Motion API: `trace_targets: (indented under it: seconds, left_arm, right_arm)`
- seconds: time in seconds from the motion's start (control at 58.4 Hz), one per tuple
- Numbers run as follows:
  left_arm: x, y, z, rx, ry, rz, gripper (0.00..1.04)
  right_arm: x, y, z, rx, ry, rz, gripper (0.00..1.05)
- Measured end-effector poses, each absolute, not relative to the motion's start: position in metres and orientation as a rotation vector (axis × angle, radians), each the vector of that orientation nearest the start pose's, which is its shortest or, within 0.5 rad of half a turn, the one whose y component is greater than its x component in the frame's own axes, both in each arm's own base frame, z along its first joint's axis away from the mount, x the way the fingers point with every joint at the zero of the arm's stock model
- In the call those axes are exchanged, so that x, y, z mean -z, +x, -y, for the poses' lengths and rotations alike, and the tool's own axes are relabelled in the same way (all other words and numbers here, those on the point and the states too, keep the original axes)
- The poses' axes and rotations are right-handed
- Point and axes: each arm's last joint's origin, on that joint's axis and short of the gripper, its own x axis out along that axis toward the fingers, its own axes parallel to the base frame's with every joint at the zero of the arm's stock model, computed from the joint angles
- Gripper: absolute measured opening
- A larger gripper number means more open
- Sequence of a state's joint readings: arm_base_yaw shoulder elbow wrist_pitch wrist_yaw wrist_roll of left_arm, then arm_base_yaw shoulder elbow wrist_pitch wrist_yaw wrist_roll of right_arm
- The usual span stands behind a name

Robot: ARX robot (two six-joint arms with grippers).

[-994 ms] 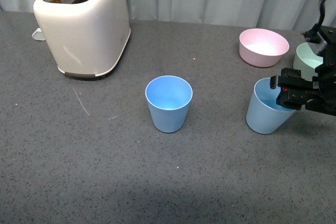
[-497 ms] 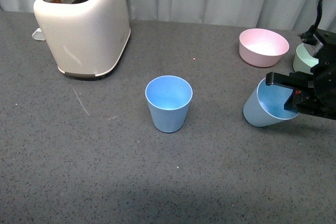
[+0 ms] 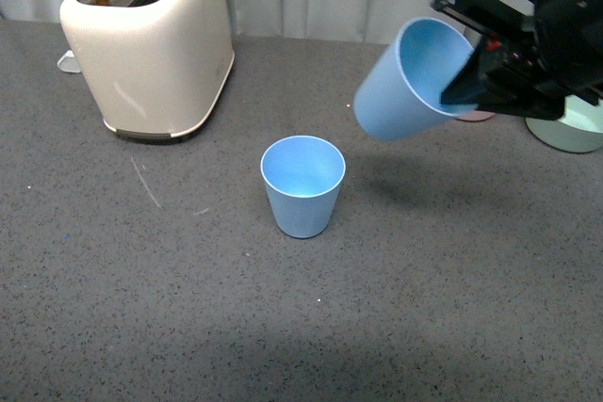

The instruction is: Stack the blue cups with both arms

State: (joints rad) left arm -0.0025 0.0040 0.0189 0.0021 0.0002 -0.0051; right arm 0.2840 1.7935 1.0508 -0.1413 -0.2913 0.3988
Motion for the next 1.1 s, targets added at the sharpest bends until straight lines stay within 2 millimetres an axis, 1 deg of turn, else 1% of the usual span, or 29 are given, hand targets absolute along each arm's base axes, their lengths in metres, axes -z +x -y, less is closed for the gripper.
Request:
trace_targets:
  seconds: [0.017,0.069,0.223,0.377,0.514,0.565,0.617,0.651,0.668,0.685,0.754,0.839,0.908,0.942,1.028,1.045,1.062,1.079,1.096]
  left_arm:
    - [-0.17,0.097,0.0,0.002,-0.005,0.017,0.98]
    - [-0.17,0.097,0.0,0.003,-0.005,0.017,0.98]
    - [-0.17,0.097,0.0,0.003,-0.005,0.017,0.98]
    - [-0.17,0.097,0.0,0.003,-0.005,0.017,0.98]
    - [-0.17,0.097,0.0,0.003,-0.005,0.017,0.98]
    - [-0.17,0.097,0.0,0.003,-0.005,0.017,0.98]
    - [-0.17,0.097,0.0,0.003,-0.005,0.017,0.98]
    - [-0.17,0.097,0.0,0.003,-0.005,0.017,0.98]
    - [-0.17,0.097,0.0,0.003,-0.005,0.017,0.98]
    - [-0.17,0.097,0.0,0.002,-0.005,0.017,0.98]
    - [-0.17,0.097,0.0,0.003,-0.005,0.017,0.98]
    - [-0.17,0.097,0.0,0.002,-0.005,0.017,0.98]
    - [-0.17,0.097,0.0,0.003,-0.005,0.017,0.98]
    - [-0.17,0.097,0.0,0.003,-0.005,0.017,0.98]
    - [-0.17,0.097,0.0,0.003,-0.005,0.017,0.98]
    - [-0.17,0.097,0.0,0.003,-0.005,0.017,0.98]
    - [-0.17,0.097,0.0,0.003,-0.005,0.017,0.98]
    - [-0.17,0.097,0.0,0.003,-0.005,0.017,0.98]
    - [-0.17,0.097,0.0,0.002,-0.005,0.017,0.98]
  right_arm:
    - [-0.166,0.342,-0.116,-0.364,0.362,-1.0,0.01]
    - [-0.166,0.341,-0.129,-0.386,0.363,-1.014,0.01]
    - [-0.159,0.337,-0.148,-0.386,0.357,-1.058,0.01]
    - [-0.154,0.335,-0.154,-0.381,0.351,-1.082,0.01]
    - [-0.15,0.336,-0.155,-0.367,0.341,-1.081,0.02]
    - [-0.149,0.336,-0.155,-0.367,0.342,-1.084,0.08]
    - [-0.149,0.336,-0.155,-0.371,0.342,-1.085,0.17]
    - [-0.149,0.336,-0.156,-0.376,0.344,-1.083,0.21]
    - [-0.15,0.336,-0.156,-0.381,0.346,-1.079,0.25]
    - [-0.15,0.337,-0.156,-0.384,0.345,-1.073,0.26]
    - [-0.152,0.339,-0.157,-0.382,0.328,-1.024,0.39]
    - [-0.155,0.339,-0.156,-0.378,0.304,-0.959,0.51]
    - [-0.159,0.339,-0.155,-0.383,0.29,-0.924,0.65]
    - [-0.16,0.339,-0.155,-0.386,0.288,-0.921,0.7]
    - [-0.16,0.338,-0.155,-0.388,0.284,-0.918,0.88]
    - [-0.159,0.338,-0.155,-0.373,0.262,-0.892,0.9]
    - [-0.157,0.338,-0.156,-0.374,0.255,-0.862,0.89]
    - [-0.153,0.338,-0.155,-0.318,0.193,-0.761,0.86]
    - [-0.151,0.338,-0.154,-0.294,0.172,-0.711,0.85]
